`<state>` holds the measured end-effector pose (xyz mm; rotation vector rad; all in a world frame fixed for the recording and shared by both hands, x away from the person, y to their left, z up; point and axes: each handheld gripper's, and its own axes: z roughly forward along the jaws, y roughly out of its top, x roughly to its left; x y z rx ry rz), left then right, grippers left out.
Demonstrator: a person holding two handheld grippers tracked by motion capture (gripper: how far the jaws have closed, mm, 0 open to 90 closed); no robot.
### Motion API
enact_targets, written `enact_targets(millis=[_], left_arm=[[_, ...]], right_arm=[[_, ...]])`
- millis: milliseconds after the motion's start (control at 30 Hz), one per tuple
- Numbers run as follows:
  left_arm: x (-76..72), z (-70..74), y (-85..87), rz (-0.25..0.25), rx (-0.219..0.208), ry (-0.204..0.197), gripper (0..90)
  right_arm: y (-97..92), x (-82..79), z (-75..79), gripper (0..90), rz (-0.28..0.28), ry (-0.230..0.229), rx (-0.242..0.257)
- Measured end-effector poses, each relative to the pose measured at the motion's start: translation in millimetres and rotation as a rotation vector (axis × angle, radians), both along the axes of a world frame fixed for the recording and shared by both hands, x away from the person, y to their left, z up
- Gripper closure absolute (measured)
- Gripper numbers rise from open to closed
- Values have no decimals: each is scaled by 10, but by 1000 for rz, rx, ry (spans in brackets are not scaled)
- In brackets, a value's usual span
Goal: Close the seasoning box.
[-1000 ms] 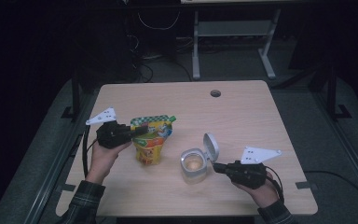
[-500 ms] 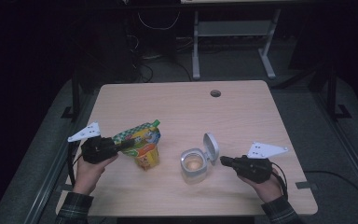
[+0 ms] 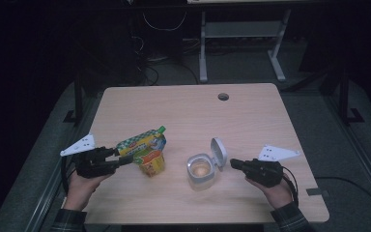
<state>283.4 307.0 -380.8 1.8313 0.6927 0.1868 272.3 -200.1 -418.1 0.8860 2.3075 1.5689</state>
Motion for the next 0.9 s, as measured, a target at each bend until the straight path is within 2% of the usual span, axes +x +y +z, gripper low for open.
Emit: enact_targets(millis=[300, 567, 667, 900], left_arm=[[-177, -210, 79, 5, 96, 40, 355], [-257, -369, 42, 29, 130, 47, 185], [-262, -407, 4, 21, 151, 52, 160], [-244, -461, -75, 14, 168, 60, 124]], right_arm=[[-11, 24, -4, 899, -7, 4, 7], [2, 39, 21, 899, -7, 2, 12], [10, 49, 42, 899, -10, -2, 20], [42, 83, 84, 899, 1, -9, 35]])
